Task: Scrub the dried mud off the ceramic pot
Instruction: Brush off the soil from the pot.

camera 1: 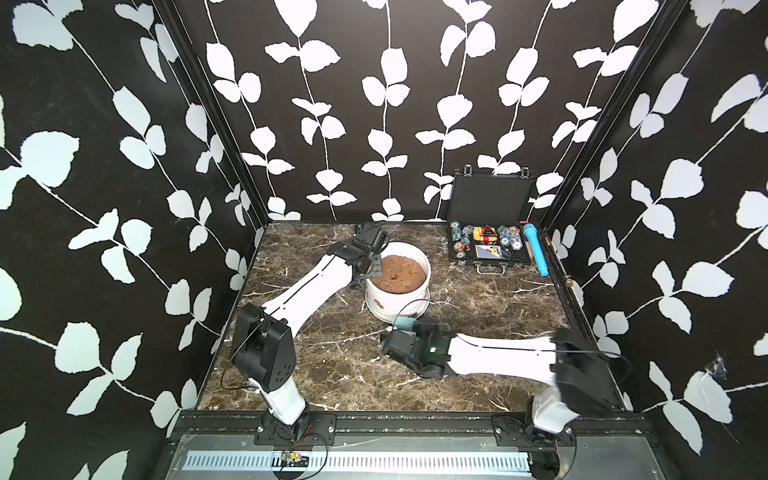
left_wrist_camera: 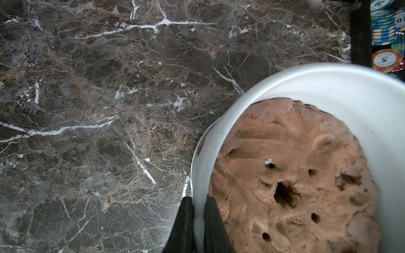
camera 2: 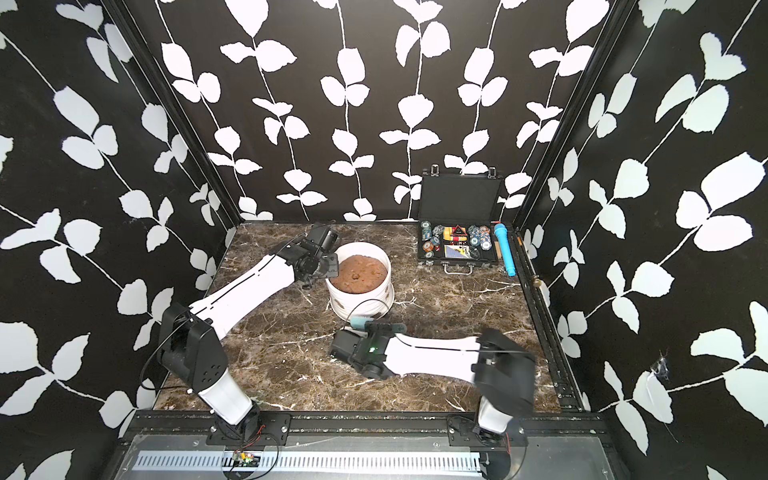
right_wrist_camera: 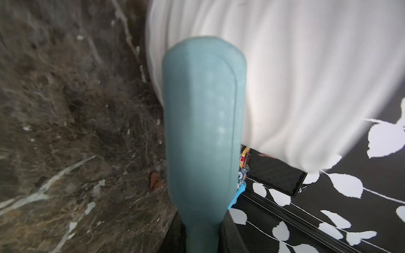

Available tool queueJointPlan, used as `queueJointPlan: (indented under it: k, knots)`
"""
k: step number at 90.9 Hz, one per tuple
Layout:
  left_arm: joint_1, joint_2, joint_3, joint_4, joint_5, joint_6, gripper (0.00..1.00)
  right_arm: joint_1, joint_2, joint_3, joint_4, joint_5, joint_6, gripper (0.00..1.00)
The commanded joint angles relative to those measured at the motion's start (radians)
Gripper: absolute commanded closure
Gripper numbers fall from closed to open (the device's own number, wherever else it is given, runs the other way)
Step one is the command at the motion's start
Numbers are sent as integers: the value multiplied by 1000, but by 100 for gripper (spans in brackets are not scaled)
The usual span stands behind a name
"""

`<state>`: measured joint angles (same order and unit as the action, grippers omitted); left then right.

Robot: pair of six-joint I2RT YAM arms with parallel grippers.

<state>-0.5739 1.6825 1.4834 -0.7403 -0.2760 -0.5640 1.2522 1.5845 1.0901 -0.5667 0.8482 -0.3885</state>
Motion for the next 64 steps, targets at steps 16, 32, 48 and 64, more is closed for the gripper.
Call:
queueJointPlan:
  k: [16,32,48,64]
  knots:
    - [-4,-56,-44,-50,76,-53,100,13,127,171,-3,69,70,100]
    - [-4,-53,-34,-79,91,-109,100,17,266,333,-16,186,126,100]
    - [-4,-48,-28,-104,87,-112,100,19,398,389,-44,302,73,100]
    - [-4,-51,-42,-94,103,-100,100,-1,451,424,-80,327,64,100]
